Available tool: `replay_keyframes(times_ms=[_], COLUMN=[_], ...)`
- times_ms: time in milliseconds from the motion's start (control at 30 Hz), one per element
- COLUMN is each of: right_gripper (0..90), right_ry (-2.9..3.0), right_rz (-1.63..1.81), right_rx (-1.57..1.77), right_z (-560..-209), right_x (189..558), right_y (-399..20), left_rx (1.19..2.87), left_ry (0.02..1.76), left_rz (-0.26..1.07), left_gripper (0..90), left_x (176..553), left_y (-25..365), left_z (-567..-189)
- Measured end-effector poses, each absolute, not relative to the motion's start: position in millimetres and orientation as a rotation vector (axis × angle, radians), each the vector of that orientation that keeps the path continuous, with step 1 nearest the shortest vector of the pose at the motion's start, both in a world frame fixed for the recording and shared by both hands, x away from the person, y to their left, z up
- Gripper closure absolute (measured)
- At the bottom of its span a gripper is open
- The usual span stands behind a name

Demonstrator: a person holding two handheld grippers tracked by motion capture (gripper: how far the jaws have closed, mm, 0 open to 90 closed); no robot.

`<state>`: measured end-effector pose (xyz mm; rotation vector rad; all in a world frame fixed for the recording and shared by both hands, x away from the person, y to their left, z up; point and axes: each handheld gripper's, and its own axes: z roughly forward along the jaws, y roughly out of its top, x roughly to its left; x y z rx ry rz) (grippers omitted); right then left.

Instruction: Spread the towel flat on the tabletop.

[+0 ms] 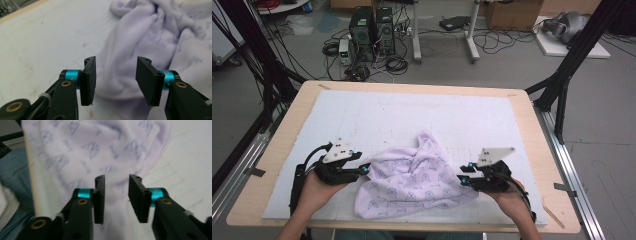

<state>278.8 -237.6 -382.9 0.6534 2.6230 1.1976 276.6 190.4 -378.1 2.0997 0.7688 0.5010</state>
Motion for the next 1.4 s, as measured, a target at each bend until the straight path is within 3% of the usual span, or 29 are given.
replay_keyframes(times_ms=[67, 167, 200, 233, 267, 300, 333, 367, 700, 833, 900, 933, 1000, 1100, 1133, 1267, 1400], right_gripper=[55.7, 50.9, 49.7, 50.0, 52.6, 73.7, 73.7, 81.8, 83.9, 83.6, 82.6, 77.3, 72.7, 64.0, 61.9, 59.8, 56.9], right_ry=[2.622, 2.636, 2.646, 2.667, 2.7, 2.761, 2.761, 2.784, 2.515, 2.56, 2.688, 2.763, 2.803, 2.786, 2.731, 2.679, 2.677], right_rz=[1.206, 1.201, 1.178, 1.155, 1.115, 1.048, 1.048, 1.013, 1.106, 1.088, 1.112, 1.065, 1.076, 1.167, 1.244, 1.248, 1.141], right_rx=[0.639, 0.645, 0.659, 0.673, 0.693, 0.701, 0.701, 0.68, 0.603, 0.57, 0.559, 0.521, 0.501, 0.491, 0.528, 0.542, 0.603], right_z=[-383.5, -391.8, -396.5, -402.3, -410.6, -421.5, -421.5, -425.1, -357.1, -359.2, -377.9, -393.2, -398.7, -393.6, -380.6, -368.3, -379.3], right_x=[298.1, 321.5, 328.8, 336.1, 343.8, 350.1, 350.1, 350.8, 309.6, 286.3, 275.2, 267.3, 264.8, 266.2, 275.2, 293.4, 324.0], right_y=[-218.9, -195.4, -187.7, -181.6, -176.0, -172.3, -172.3, -172.2, -210.5, -213.7, -212.1, -207.6, -206.1, -208.9, -212.9, -211.5, -203.1], left_rx=[2.112, 2.164, 2.192, 2.233, 2.256, 2.273, 2.269, 2.26, 1.963, 2.072, 2.143, 2.212, 2.233, 2.185, 2.172, 2.138, 2.192], left_ry=[0.736, 0.747, 0.738, 0.716, 0.708, 0.7, 0.698, 0.693, 0.745, 0.698, 0.681, 0.67, 0.664, 0.668, 0.68, 0.7, 0.733], left_rz=[0.49, 0.427, 0.38, 0.359, 0.371, 0.375, 0.376, 0.392, 0.629, 0.57, 0.515, 0.416, 0.399, 0.388, 0.392, 0.386, 0.356], left_gripper=[47.3, 47.0, 49.7, 59.0, 69.4, 79.3, 79.3, 81.5, 85.0, 84.5, 84.0, 80.4, 75.5, 50.6, 46.5, 43.0, 47.0], left_x=[285.2, 304.4, 309.7, 313.2, 313.9, 314.5, 313.8, 313.0, 301.4, 290.6, 285.5, 284.4, 282.3, 279.2, 279.8, 287.4, 300.6], left_y=[176.8, 158.3, 154.2, 149.3, 146.8, 145.2, 145.1, 146.5, 163.7, 154.6, 154.7, 156.6, 159.0, 169.5, 172.5, 180.0, 177.3], left_z=[-376.6, -386.4, -391.3, -397.7, -400.7, -403.0, -403.0, -401.0, -356.4, -366.2, -378.9, -389.9, -395.0, -393.4, -390.6, -384.0, -396.2])
